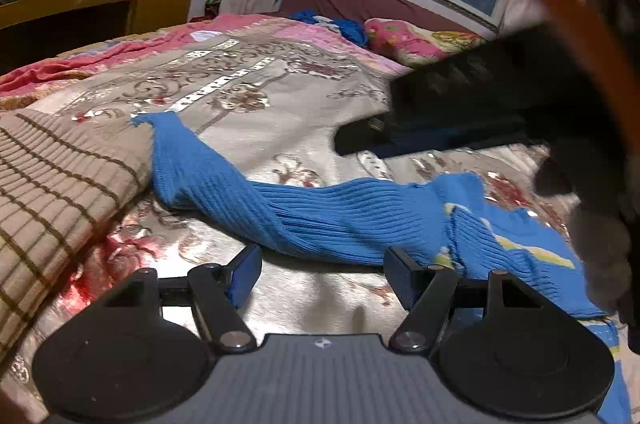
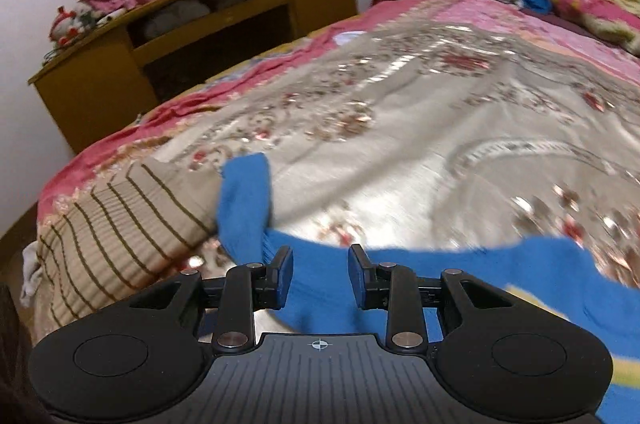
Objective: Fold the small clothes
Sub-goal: 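Move the right gripper to the other sleeve cuff and grasp it, then carry the sleeve across the sweater body and open the right gripper, then grasp the edge of the folded sleeve with the right gripper, then straighten the sleeve along the body and open the right gripper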
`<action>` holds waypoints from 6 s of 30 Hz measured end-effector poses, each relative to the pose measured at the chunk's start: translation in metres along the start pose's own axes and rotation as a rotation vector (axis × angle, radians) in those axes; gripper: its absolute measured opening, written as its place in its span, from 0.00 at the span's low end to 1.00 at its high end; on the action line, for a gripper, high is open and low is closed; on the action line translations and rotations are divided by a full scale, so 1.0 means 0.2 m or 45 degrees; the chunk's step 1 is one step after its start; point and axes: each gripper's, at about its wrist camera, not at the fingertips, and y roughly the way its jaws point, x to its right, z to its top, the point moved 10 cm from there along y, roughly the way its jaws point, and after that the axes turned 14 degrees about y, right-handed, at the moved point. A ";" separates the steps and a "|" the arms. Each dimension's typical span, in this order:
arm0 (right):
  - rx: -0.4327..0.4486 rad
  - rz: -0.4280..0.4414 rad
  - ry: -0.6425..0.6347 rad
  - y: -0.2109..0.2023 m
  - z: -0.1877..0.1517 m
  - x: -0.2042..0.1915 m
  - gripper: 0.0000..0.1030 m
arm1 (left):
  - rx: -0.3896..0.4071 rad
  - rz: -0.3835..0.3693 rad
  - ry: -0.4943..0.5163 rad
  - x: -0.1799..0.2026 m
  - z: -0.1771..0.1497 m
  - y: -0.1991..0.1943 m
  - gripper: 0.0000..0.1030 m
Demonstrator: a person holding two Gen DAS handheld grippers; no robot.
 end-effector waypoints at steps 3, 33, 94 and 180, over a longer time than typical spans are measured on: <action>-0.061 0.037 0.024 0.12 0.03 -0.06 0.30 | -0.015 0.014 -0.038 -0.04 -0.01 0.01 0.70; -0.257 0.308 0.189 0.62 0.12 -0.22 0.10 | -0.034 0.100 -0.109 -0.18 -0.05 0.04 0.69; 0.409 -0.132 1.264 -0.75 -0.69 1.44 0.33 | 0.054 -0.066 0.206 0.25 -0.02 0.01 0.70; 0.584 -0.320 0.947 -1.16 -0.66 1.56 0.15 | 0.077 -0.110 0.440 0.69 0.03 -0.01 0.71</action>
